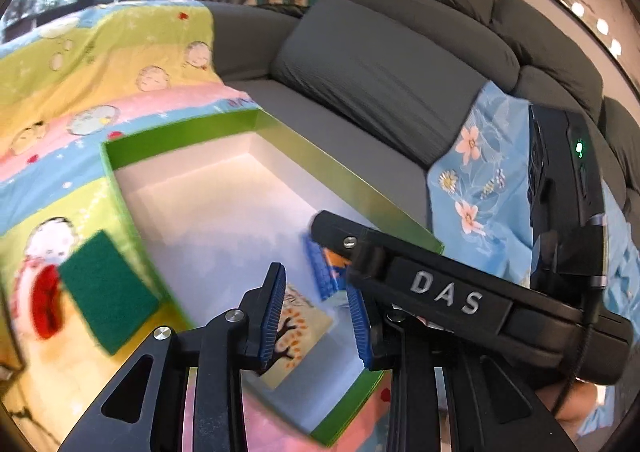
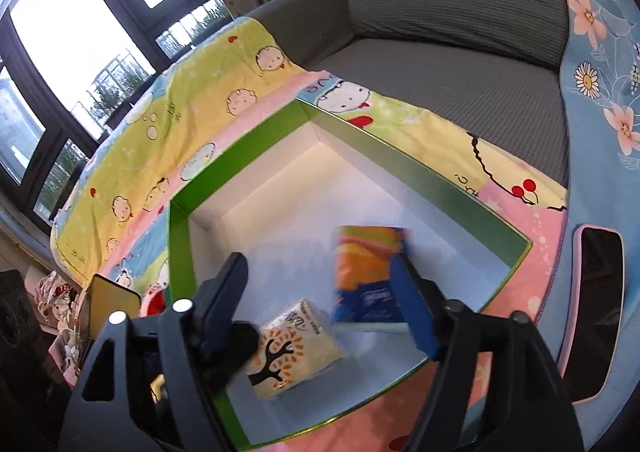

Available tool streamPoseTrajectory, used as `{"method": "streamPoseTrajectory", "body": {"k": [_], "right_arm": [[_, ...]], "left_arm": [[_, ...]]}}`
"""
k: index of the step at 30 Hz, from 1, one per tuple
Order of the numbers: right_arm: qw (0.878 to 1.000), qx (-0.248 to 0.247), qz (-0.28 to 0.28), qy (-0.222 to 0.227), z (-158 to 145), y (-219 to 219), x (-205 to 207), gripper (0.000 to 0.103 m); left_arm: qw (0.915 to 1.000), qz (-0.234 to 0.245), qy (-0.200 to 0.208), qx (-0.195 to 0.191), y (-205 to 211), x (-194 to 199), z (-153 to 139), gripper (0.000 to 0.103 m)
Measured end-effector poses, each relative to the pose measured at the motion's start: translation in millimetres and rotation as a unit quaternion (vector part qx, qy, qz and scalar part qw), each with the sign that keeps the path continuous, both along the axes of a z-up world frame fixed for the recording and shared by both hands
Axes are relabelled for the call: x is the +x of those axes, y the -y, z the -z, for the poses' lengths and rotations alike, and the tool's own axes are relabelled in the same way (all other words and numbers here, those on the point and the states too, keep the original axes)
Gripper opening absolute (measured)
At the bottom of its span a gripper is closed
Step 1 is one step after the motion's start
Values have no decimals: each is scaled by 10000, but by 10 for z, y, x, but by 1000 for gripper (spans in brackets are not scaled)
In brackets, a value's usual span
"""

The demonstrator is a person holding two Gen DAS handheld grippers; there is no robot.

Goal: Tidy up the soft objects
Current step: 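Carry the blue tissue pack into the green box and release, then move the right gripper to the red-and-white knitted item and grasp it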

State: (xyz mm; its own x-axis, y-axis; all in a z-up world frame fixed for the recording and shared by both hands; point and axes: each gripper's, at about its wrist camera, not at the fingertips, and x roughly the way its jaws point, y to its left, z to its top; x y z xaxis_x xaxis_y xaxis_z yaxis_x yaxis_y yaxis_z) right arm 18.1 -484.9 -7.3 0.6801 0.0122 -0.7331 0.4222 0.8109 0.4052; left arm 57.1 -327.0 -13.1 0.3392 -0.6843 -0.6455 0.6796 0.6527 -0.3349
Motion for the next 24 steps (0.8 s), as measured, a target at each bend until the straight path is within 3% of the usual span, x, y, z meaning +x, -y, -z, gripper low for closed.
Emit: {"method": "streamPoseTrajectory", "body": {"k": [2,4,11,17,24], "right_arm": [[9999,-71,37,61,-51,-20,-31,78],[9998,-177,28,130,-100,-53,-50,79],[9984,-287,-255,403,-269,-233,-92,87],[9954,-305,-658,623,-404,-499,-93,91],[9851,-233,-1529,758,-511,-1049,9,91]], "left_arm": [[9998,-189,53,-19,-157,-23,-66,42],[9992,-382,80,-14,-316,-43,-121,58],[9900,-1402,128,-45,-1099,-187,-261,61],[9638,-2632,132,400,-1786,-382,-164,62],[9379,-3435,-326,357,-2347,-554,161,62]]}}
